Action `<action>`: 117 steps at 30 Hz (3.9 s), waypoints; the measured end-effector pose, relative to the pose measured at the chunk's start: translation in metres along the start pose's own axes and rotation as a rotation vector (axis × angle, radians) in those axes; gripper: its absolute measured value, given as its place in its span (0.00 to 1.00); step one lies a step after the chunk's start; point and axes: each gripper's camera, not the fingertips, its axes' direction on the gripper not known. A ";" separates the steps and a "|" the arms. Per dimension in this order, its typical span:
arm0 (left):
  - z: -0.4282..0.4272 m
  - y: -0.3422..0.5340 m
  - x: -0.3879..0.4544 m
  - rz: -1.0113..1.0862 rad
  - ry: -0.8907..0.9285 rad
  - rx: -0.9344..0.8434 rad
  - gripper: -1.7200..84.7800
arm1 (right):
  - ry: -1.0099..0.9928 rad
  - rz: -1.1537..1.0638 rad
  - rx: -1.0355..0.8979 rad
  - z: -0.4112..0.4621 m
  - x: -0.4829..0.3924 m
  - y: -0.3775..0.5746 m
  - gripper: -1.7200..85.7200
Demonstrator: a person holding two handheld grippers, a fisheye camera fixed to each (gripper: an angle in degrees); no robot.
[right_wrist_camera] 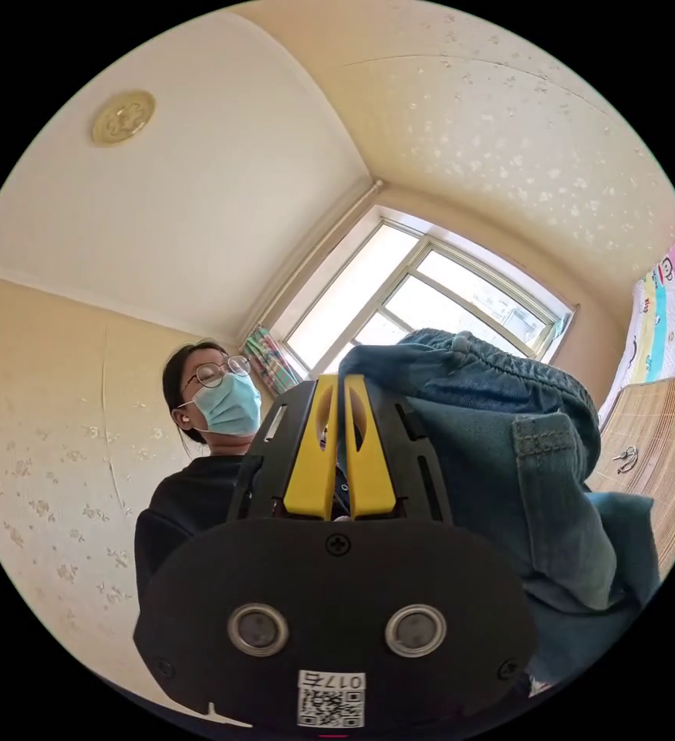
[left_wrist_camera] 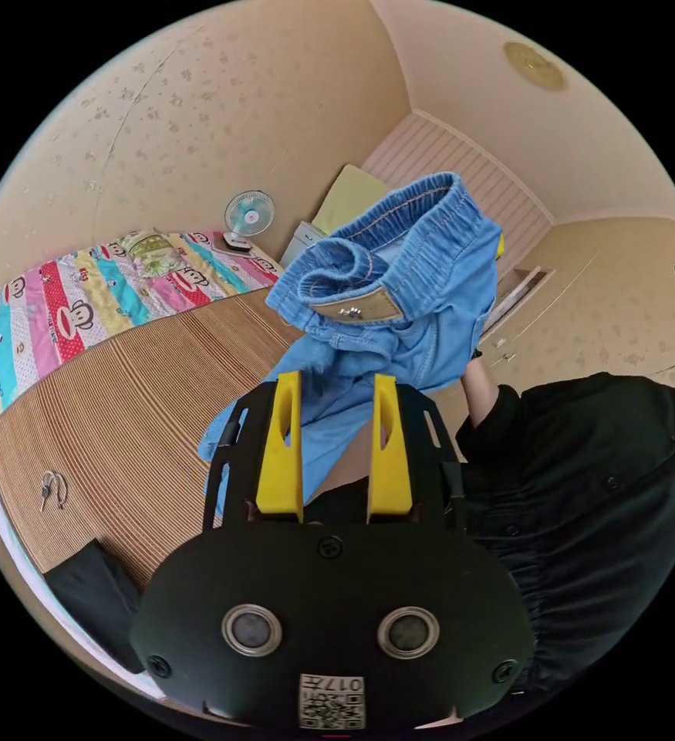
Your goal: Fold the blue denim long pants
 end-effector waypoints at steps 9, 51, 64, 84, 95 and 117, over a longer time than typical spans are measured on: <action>-0.034 -0.015 -0.037 -0.011 0.424 0.145 0.18 | -0.085 -0.054 -0.146 0.020 -0.020 -0.031 0.03; -0.289 -0.049 0.077 0.403 0.664 0.533 0.04 | 0.727 0.239 -0.013 -0.001 0.028 0.090 0.22; -0.372 -0.037 0.149 0.453 0.358 0.544 0.04 | 0.558 -0.092 0.050 0.055 -0.083 0.018 0.07; -0.500 -0.083 0.268 0.583 0.145 0.781 0.04 | 0.902 -0.832 -0.085 0.256 -0.440 -0.129 0.04; -0.490 -0.085 0.245 0.477 0.125 0.829 0.04 | 1.106 -0.787 -0.013 0.277 -0.428 -0.105 0.04; -0.252 -0.192 -0.251 -0.448 -0.482 -0.247 0.12 | 1.709 0.353 -0.218 -0.019 0.195 -0.154 0.06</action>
